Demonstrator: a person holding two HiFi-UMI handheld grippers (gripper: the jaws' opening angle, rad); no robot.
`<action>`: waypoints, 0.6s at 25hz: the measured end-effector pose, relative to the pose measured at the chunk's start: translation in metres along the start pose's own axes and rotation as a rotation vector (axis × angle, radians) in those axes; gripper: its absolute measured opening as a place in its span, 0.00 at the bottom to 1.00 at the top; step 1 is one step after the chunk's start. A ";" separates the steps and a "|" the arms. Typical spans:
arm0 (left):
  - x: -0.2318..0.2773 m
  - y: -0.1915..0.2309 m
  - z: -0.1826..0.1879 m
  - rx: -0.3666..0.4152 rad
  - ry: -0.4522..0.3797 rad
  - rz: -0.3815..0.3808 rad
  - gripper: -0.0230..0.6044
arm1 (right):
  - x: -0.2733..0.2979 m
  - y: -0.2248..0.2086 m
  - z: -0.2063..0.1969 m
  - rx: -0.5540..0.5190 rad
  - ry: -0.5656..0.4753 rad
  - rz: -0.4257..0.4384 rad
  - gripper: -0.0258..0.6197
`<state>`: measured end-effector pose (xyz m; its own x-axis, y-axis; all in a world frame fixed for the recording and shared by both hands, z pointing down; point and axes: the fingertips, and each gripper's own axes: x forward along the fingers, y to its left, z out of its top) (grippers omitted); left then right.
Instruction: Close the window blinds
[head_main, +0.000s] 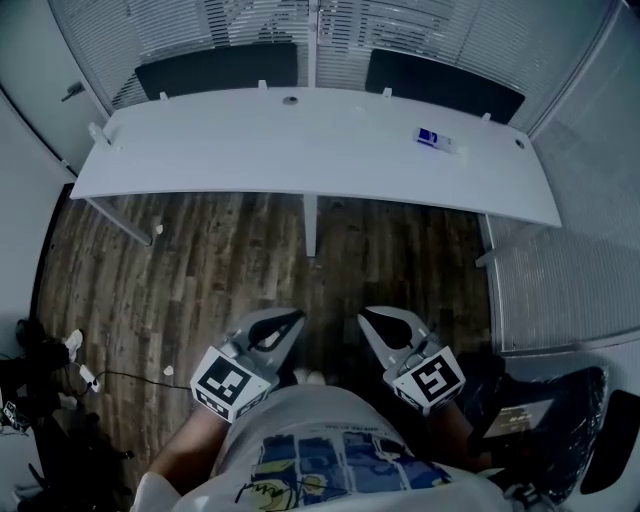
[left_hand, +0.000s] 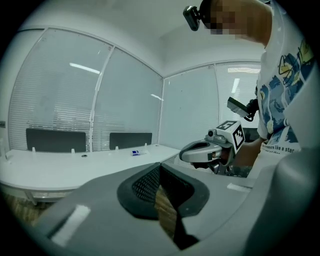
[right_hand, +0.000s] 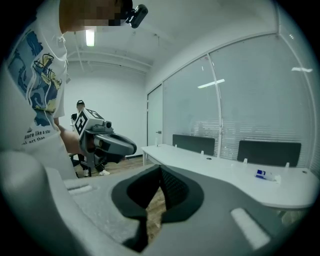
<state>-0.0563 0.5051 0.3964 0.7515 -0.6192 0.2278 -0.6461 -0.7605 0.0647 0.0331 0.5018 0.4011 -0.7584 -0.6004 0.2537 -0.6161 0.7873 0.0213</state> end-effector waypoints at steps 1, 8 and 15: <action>0.002 0.003 -0.001 0.000 0.002 -0.004 0.04 | 0.003 -0.001 0.000 0.013 0.009 -0.002 0.04; 0.028 0.045 0.004 0.000 -0.009 -0.040 0.04 | 0.039 -0.028 0.001 0.017 0.059 -0.021 0.04; 0.051 0.111 0.017 0.011 -0.025 -0.054 0.04 | 0.095 -0.062 0.023 -0.004 0.059 -0.049 0.04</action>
<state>-0.0874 0.3859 0.3984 0.7887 -0.5814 0.1996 -0.6028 -0.7951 0.0660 -0.0055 0.3923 0.4020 -0.7131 -0.6292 0.3091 -0.6514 0.7577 0.0395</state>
